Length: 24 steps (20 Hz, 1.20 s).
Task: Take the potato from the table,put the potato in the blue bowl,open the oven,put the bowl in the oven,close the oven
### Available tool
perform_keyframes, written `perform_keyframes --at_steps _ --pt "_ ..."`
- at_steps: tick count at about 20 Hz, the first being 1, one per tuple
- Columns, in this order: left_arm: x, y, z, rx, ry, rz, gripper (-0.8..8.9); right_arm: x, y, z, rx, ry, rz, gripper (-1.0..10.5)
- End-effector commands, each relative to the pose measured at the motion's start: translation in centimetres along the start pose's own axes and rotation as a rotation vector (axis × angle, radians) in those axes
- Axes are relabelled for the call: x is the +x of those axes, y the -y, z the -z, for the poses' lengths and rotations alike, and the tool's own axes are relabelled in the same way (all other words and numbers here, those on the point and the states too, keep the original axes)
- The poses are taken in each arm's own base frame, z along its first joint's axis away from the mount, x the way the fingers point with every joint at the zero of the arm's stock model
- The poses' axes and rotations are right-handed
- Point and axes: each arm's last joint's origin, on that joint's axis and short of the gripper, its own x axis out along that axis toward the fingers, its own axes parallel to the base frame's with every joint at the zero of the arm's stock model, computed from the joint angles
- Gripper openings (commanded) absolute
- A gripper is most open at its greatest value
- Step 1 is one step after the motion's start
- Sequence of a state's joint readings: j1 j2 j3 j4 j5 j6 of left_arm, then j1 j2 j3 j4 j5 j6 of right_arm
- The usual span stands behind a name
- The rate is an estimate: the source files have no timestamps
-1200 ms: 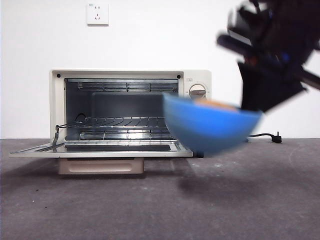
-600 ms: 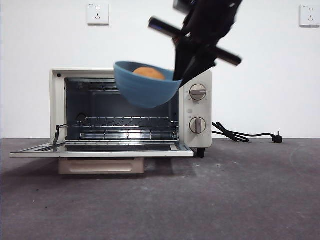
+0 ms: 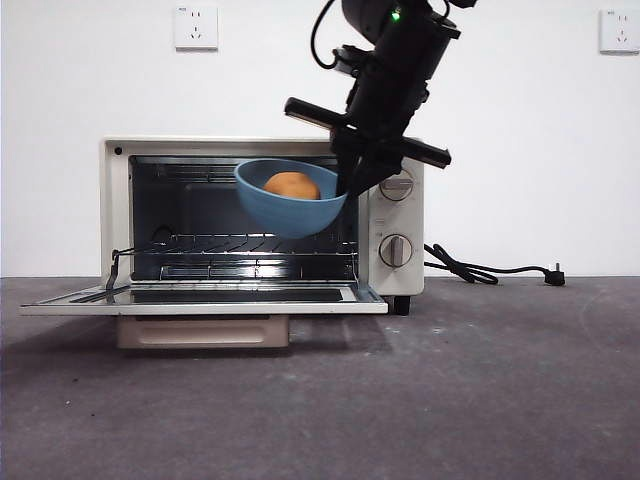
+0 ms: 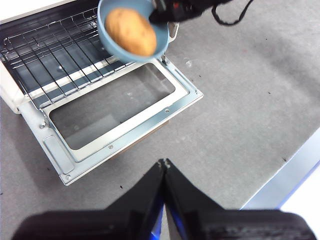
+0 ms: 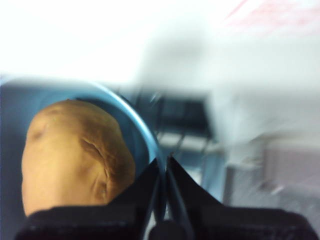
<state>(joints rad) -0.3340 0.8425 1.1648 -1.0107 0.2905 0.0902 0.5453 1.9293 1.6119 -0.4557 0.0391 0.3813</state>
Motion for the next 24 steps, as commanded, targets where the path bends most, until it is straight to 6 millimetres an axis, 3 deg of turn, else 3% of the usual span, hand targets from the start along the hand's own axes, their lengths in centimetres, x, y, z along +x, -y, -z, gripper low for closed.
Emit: perform_keyframes --at_steps 1,15,20,24 --pt "-0.1 0.0 0.0 0.016 0.002 0.002 -0.08 0.3 0.5 -0.5 0.025 0.034 0.019 -0.2" --pt "-0.1 0.0 0.0 0.016 0.002 0.002 -0.08 2.9 1.8 0.5 0.038 -0.031 0.055 -0.1" --pt "-0.1 0.0 0.0 0.015 -0.003 0.002 -0.08 3.0 1.5 0.5 0.034 -0.016 0.045 1.9" --pt "-0.1 0.0 0.0 0.015 -0.004 0.002 -0.08 2.9 1.4 0.5 0.033 -0.015 0.042 2.2"
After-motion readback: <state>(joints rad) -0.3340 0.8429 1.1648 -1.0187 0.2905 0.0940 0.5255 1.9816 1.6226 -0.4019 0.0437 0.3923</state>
